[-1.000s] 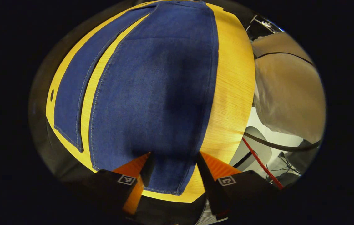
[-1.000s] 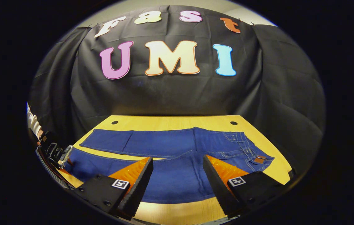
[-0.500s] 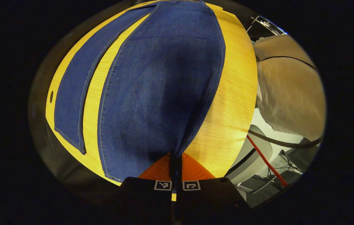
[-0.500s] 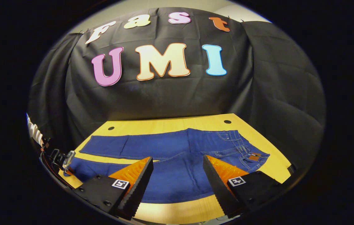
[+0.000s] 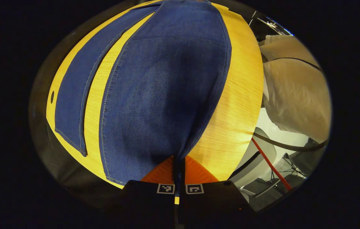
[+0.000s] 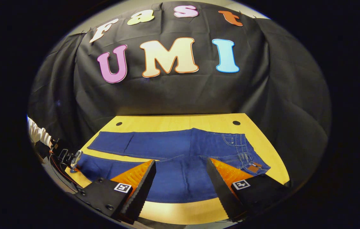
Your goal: Grasp the waist and the cuffs of the jeans and fold them to make the two legs overlap; first hold the waist and fold one-third of the jeans toward the cuffs, then hold the cuffs and fold the remaining one-third in the same direction to finish folding.
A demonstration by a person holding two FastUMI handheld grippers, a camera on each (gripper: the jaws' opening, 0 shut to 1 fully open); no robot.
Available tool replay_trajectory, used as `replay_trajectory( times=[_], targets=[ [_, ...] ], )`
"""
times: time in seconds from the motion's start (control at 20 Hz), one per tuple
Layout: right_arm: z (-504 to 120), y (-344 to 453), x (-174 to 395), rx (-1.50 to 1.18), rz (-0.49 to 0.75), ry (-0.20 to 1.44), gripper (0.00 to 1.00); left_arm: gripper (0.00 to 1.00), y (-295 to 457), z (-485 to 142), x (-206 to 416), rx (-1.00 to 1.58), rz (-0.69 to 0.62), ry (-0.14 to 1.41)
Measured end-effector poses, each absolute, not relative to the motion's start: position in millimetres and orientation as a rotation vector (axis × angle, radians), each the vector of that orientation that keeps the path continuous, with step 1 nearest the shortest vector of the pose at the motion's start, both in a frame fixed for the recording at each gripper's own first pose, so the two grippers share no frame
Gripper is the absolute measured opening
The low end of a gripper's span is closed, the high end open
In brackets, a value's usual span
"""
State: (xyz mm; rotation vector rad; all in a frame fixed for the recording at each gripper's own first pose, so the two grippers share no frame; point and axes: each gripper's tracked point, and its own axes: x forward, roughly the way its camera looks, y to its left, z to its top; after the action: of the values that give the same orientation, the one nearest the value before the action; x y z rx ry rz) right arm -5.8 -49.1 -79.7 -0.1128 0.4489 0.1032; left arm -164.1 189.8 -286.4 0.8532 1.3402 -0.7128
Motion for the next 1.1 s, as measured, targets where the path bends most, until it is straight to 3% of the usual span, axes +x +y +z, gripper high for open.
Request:
replay_trajectory(
  times=[0.05,0.15,0.2,0.35,0.4,0.5,1.1],
  targets=[
    [-77.5,-58.7,0.7,-0.127,0.111,0.461,0.99,0.0,186.8,-284.5,-164.9,0.853,-0.697,1.346],
    [-79.4,-76.2,12.0,-0.167,0.128,0.498,0.94,0.0,192.5,-285.6,-164.1,0.845,-0.664,1.364],
    [-82.0,-84.5,17.8,-0.195,0.14,0.521,0.99,0.0,192.3,-286.0,-165.2,0.829,-0.645,1.371],
    [-97.9,-109.7,26.1,-0.316,0.191,0.603,0.99,0.0,191.1,-287.0,-165.5,0.781,-0.596,1.399],
    [-105.1,-117.0,28.7,-0.357,0.212,0.636,0.94,0.0,187.9,-287.6,-166.2,0.775,-0.585,1.406],
    [-118.4,-133.4,31.8,-0.442,0.253,0.7,0.99,0.0,189.0,-287.0,-165.8,0.768,-0.566,1.416],
    [-239.4,-188.7,1.3,-0.881,0.59,1.19,1.0,0.0,187.1,-285.8,-164.6,0.728,-0.514,1.495]
  ],
)
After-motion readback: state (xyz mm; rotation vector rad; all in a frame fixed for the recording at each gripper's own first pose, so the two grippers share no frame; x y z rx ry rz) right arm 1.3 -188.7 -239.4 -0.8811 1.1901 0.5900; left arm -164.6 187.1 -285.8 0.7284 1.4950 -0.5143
